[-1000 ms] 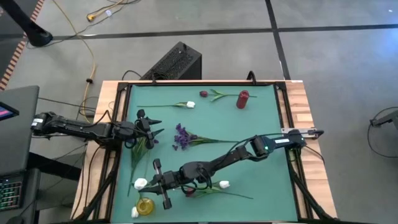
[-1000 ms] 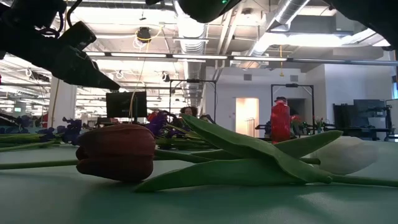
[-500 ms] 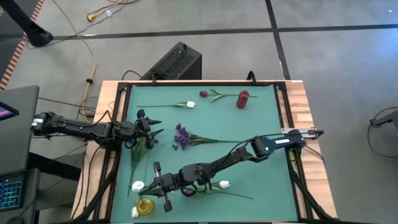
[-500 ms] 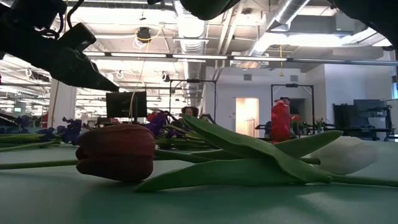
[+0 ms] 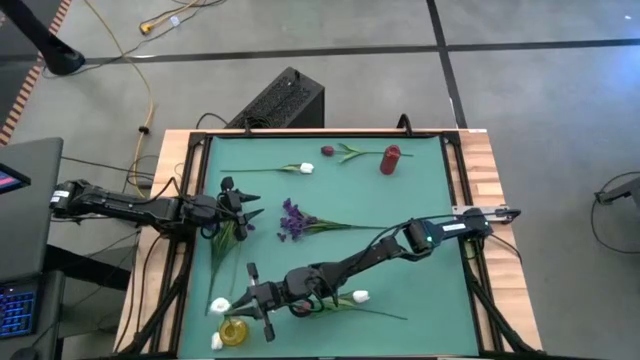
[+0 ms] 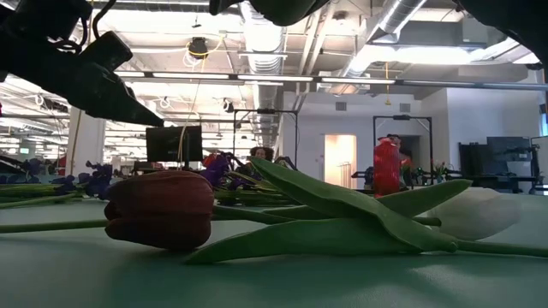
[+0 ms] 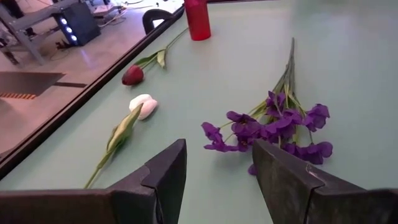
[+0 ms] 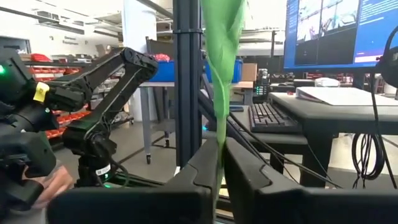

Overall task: Sort flowers into vase by color
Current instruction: Put the white tulip into the yellow vase

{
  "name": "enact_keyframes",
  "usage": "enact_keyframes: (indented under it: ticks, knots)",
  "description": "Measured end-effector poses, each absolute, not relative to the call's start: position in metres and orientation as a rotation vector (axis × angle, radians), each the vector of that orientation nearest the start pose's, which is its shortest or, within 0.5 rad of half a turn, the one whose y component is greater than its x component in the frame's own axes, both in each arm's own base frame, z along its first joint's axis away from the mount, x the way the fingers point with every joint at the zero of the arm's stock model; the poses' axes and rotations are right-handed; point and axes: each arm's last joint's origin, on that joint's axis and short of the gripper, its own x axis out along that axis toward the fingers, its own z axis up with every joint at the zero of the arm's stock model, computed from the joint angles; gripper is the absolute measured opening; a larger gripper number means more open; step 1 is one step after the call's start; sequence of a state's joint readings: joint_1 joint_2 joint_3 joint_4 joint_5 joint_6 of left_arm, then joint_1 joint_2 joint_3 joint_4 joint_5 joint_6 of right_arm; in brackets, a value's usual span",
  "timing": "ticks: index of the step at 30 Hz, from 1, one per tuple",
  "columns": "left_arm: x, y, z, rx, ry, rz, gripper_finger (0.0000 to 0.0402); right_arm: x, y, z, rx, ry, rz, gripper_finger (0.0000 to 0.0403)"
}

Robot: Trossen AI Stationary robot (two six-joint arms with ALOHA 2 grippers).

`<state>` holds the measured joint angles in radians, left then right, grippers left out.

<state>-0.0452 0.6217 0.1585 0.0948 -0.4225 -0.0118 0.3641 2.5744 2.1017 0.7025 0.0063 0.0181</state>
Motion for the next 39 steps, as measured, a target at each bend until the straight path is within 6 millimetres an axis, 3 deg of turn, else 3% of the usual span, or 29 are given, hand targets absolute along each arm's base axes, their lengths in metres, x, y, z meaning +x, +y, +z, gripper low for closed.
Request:
enact_keyframes:
  ticks: [4,10,17,24,30,34,39]
  knots:
    - [0.14,0.006,0.168,0.074,0.358,0.375,0.0174,0.544,0.207,0.209,0.077,-0.214,0.361,0.0099]
    - [0.139,0.006,0.167,0.076,0.363,0.375,0.0174,0.545,0.204,0.206,0.156,-0.04,0.363,0.0169]
    - [0.139,0.006,0.166,0.079,0.378,0.374,0.0174,0.528,0.193,0.236,0.155,0.299,0.322,0.0219]
    - [0.139,0.006,0.165,0.081,0.388,0.373,0.0174,0.489,0.182,0.281,0.159,0.56,0.281,0.0228]
    - [0.138,0.006,0.164,0.084,0.397,0.373,0.0174,0.455,0.175,0.302,0.27,0.794,0.188,0.0228]
    - [0.138,0.006,0.164,0.084,0.397,0.374,0.0174,0.436,0.176,0.3,0.323,0.953,0.113,0.0228]
    - [0.138,0.006,0.164,0.084,0.396,0.375,0.0174,0.425,0.184,0.281,0.319,1.12,0.039,0.0225]
